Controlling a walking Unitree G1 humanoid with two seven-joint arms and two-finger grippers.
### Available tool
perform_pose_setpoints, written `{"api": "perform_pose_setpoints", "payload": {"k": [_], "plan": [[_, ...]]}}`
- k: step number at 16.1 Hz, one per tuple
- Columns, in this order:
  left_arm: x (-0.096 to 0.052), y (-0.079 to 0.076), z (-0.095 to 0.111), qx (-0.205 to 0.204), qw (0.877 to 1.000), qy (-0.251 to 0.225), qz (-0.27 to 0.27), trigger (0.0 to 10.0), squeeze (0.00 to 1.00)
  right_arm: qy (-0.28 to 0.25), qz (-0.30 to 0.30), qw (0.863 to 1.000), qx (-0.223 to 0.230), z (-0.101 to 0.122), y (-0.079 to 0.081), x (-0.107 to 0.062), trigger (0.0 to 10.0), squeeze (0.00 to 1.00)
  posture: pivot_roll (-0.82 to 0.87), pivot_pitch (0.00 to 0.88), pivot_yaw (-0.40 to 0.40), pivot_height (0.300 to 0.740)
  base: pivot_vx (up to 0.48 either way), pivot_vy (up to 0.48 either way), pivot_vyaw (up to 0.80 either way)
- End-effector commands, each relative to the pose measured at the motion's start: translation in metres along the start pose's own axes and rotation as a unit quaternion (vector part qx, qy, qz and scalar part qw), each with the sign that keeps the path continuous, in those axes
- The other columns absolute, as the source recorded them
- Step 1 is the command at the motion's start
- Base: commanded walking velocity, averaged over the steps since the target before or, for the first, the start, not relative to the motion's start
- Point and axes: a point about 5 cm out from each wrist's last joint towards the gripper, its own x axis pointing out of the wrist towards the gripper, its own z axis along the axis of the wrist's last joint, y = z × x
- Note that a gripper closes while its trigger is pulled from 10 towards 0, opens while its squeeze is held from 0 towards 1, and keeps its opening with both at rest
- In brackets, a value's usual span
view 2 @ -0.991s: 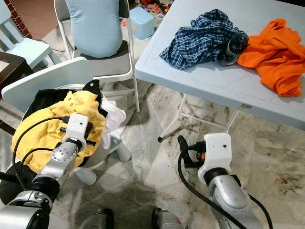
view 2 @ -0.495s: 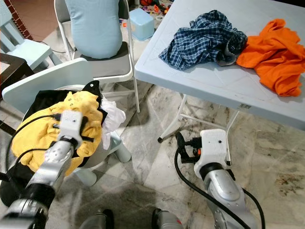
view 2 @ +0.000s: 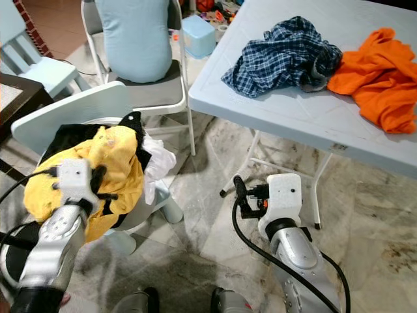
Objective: Hang hanger
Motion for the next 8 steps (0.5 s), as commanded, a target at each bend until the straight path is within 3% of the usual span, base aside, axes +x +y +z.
{"api": "perform_pose_setpoints", "payload": {"k": [1, 3, 6, 8], "plan": [[-0.006, 0.006, 0.003, -0.003, 1.0, -0.005, 0.025, 0.0, 0.0, 0.009, 0.004, 1.0, -0.001, -0.005, 0.0, 0.0, 10.0, 0.0, 0.01, 0.152, 0.002, 0.74, 0.0, 0.0, 0.0], [-0.016, 0.009, 0.002, -0.007, 0.999, 0.0, 0.046, 0.0, 0.0, 0.0, 0.006, 1.0, -0.006, 0.0, -0.002, 0.004, 10.0, 0.0, 0.01, 0.146, -0.004, 0.74, 0.0, 0.0, 0.0], [-0.037, 0.007, -0.021, -0.045, 0.993, 0.083, 0.067, 0.0, 0.0, -0.002, 0.002, 1.0, -0.009, -0.002, -0.005, 0.005, 10.0, 0.0, 0.01, 0.144, -0.003, 0.74, 0.0, 0.0, 0.0], [-0.046, 0.009, -0.027, -0.048, 0.989, 0.121, 0.067, 0.0, 0.0, -0.001, 0.005, 1.0, -0.012, -0.003, -0.003, 0.004, 10.0, 0.0, 0.01, 0.141, -0.005, 0.74, 0.0, 0.0, 0.0]]}}
